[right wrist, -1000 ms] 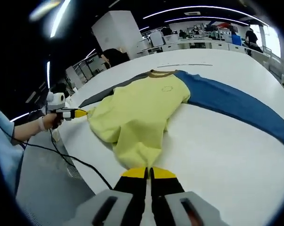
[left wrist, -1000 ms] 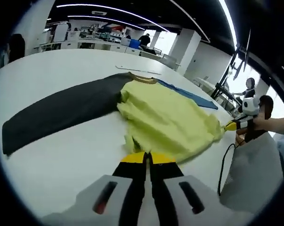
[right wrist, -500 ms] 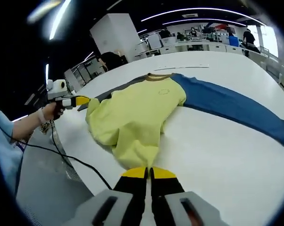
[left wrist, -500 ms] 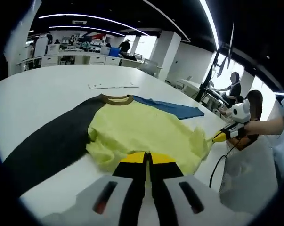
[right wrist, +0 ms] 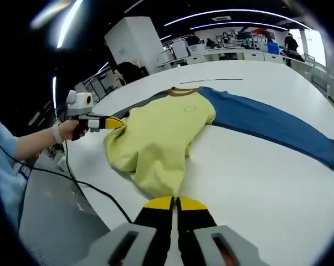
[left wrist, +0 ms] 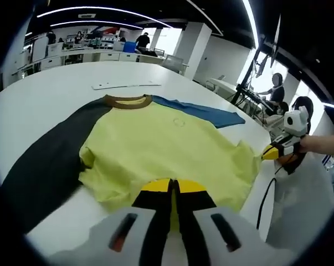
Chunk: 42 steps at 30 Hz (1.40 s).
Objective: Fold the garment on the visible template until the final outline fits inside the template.
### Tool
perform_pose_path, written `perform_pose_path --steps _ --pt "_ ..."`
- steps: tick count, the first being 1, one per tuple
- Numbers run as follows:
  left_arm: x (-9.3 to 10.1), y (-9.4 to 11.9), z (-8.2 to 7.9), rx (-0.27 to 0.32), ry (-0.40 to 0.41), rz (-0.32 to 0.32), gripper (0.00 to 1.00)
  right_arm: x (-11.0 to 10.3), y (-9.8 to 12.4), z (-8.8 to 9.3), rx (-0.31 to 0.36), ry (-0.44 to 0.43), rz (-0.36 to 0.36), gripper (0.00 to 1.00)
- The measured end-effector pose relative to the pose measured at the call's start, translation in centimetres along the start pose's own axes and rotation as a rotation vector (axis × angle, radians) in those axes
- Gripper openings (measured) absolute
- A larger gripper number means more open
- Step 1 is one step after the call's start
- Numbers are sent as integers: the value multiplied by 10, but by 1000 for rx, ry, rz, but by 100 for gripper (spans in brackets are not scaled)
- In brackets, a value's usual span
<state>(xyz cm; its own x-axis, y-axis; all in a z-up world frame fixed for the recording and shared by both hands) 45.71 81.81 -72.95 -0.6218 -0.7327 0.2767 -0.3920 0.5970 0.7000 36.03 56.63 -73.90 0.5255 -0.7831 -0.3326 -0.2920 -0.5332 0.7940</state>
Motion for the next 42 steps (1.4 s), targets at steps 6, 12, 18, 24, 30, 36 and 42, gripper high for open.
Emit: perform_pose_path --steps 6,12,18,24,30,36,42 --pt "-9 16 -9 21 -105 -76 15 0 -1 3 -6 -3 -2 0" --pt "-22 27 -10 13 -102 -95 16 0 -2 5 -9 -8 -4 0" --pt "-35 19 -2 -33 -39 -83 18 1 -2 8 -12 -13 -4 0" --pt "-42 9 6 -67 21 -67 17 0 -2 8 -6 -20 -5 0" --pt "-40 2 8 -98 -4 -67 17 0 -2 10 -5 -34 -6 0" --pt "-38 -3 13 -131 -33 -71 16 0 -4 13 -7 -41 -7 0" --pt "-38 1 14 -116 -26 -84 11 1 -6 14 -6 -46 -7 0"
Point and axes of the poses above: the point that each gripper's makers call its tool centre point, and the gripper's own axes: y roughly backward along the fingers, x roughly to its right, z roughly out of its underside, the point moved 1 cm from there along y, roughly backward along the fingers, and after that the axes turned 13 degrees about -x, right-handed, at the moved point
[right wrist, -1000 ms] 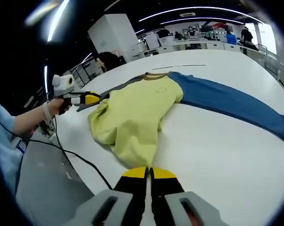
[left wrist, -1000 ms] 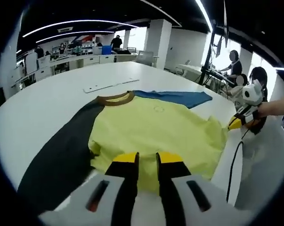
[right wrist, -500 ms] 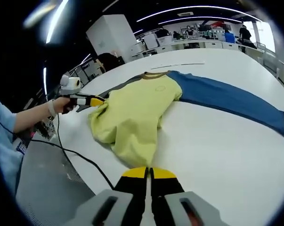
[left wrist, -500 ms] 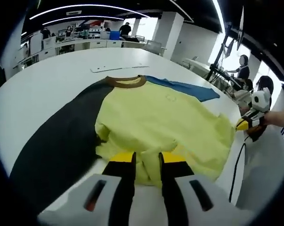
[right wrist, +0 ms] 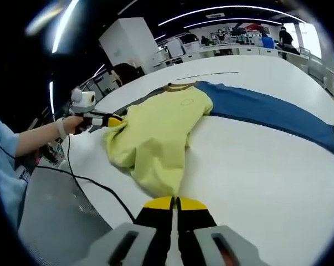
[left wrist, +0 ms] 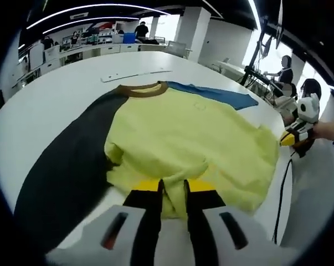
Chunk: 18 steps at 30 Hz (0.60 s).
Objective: Fold the garment on the visible template until the final outline fits inside the template.
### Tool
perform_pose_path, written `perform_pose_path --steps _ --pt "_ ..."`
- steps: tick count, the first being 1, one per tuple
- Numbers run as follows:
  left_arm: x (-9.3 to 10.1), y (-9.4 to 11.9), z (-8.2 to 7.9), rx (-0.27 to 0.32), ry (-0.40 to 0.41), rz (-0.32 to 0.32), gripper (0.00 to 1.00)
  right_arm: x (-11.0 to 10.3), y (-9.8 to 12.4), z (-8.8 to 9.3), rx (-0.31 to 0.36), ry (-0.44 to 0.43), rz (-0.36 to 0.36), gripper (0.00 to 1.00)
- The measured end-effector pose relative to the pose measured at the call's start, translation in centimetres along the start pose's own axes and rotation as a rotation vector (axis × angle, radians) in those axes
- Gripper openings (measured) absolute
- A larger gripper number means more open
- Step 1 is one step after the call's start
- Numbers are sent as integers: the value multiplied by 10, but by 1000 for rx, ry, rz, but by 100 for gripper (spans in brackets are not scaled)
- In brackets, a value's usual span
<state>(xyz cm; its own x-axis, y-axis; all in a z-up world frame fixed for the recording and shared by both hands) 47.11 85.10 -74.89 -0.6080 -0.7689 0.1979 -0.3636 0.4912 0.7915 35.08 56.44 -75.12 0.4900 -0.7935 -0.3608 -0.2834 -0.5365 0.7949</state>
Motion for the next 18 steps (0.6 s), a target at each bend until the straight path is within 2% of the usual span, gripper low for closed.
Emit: perform_pose_path --steps 5,10,14,17,18 --pt "-5 10 1 20 46 -22 0 0 2 -2 5 -3 -1 0" --pt "-4 28 4 61 83 -25 0 -2 6 -5 9 -4 -9 0" --pt "-4 46 8 92 127 -41 0 -5 16 -15 42 -35 -21 0" --pt "-4 59 18 83 147 -56 0 -5 21 -19 50 -46 -28 0" --pt "-3 64 22 86 194 -49 0 -6 22 -19 51 -49 -29 0"
Point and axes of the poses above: the point that each gripper's makers call its tool centre point, and the gripper's own axes: y roughly backward along the fingers, x roughly to its right, z roughly out of its underside, the point moved 1 cm from there along y, roughly backward along the fingers, and after that the axes turned 13 degrees about -x, right-handed, at the moved point
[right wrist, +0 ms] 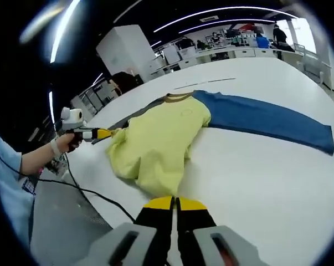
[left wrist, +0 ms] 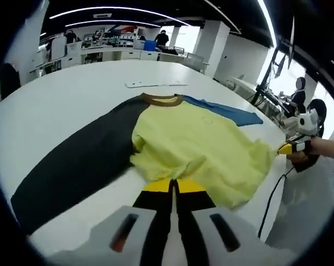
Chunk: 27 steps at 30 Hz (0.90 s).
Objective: Fold the garment on the visible template until the final outline fits inside the template.
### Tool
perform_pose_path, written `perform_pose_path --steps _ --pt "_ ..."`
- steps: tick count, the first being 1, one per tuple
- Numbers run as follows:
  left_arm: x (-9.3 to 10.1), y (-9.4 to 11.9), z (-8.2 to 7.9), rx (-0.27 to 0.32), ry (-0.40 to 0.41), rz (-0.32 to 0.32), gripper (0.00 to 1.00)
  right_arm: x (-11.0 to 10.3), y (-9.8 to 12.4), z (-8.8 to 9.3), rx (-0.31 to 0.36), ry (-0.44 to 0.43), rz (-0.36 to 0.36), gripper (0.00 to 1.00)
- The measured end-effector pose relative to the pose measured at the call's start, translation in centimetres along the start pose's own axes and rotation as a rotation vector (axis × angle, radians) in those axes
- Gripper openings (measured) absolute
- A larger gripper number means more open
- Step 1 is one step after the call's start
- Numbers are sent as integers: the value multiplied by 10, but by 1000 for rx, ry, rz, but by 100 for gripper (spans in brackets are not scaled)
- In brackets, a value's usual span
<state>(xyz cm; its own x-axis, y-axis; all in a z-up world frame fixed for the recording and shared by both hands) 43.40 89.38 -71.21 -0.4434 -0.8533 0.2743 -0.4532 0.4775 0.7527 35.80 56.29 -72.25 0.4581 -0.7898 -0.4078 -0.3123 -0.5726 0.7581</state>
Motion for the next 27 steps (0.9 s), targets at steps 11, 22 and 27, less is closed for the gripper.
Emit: perform_pose_path --steps 11,22,27 --pt "1 43 31 5 139 0 0 -12 25 -10 26 45 -6 0" --pt "5 56 60 -25 207 11 0 -9 35 -5 24 36 -4 0" --pt "9 54 82 -106 233 23 0 -6 30 13 -35 11 -7 0"
Point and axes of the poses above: the point that each gripper's makers call its tool centre point, and the gripper's own axes: y roughly backward along the fingers, x roughly to its right, z roughly out of its underside, the point moved 1 cm from there along y, roughly backward along the fingers, and after that the axes turned 13 degrees about -x, right-handed, at the moved point
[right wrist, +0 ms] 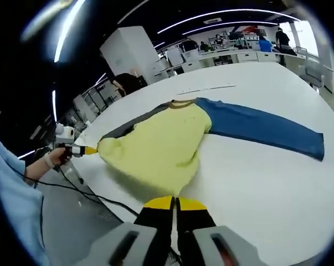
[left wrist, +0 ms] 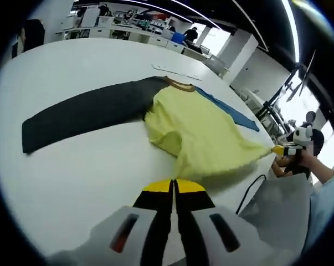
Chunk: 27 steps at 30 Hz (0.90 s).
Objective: Fold the garment on the visible template until the final outline fits inside the template.
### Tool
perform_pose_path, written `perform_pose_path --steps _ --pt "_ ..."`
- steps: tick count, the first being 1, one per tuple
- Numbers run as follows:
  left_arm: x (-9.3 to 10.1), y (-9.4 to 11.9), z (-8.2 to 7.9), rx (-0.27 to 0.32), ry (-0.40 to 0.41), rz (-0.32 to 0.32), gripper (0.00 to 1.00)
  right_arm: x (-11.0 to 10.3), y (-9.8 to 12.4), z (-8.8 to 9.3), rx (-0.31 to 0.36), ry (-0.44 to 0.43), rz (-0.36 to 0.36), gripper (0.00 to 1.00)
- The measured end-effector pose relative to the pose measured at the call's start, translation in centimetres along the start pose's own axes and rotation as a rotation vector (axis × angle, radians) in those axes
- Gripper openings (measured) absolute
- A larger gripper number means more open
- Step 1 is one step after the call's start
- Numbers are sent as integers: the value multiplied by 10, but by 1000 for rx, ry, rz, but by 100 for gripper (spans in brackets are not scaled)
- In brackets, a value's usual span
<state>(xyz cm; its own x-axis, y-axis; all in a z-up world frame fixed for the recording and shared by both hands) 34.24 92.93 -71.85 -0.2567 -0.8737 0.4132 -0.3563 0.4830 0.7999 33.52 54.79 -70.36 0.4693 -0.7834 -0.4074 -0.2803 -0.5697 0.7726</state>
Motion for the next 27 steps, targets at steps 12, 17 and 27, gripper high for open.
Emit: perform_pose_path --steps 12,17,27 --pt "12 12 22 -57 28 9 0 -6 7 3 -23 -17 -10 0" --pt "10 1 46 -183 -12 -33 0 0 -7 20 -106 -44 -7 0" --pt "6 -15 79 -313 -4 -51 0 10 -28 43 -187 -40 22 0"
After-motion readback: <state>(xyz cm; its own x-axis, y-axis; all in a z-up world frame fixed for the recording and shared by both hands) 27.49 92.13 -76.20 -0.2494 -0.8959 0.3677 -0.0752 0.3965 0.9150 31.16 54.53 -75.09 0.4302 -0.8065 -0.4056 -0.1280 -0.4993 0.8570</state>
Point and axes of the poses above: the point that each gripper's makers call its tool centre point, and the gripper's own axes: y roughly backward along the fingers, x roughly to its right, z roughly out of its underside, the point moved 1 cm from there along y, roughly backward along the fingers, and after that the axes turned 13 degrees about -x, right-handed, at the moved point
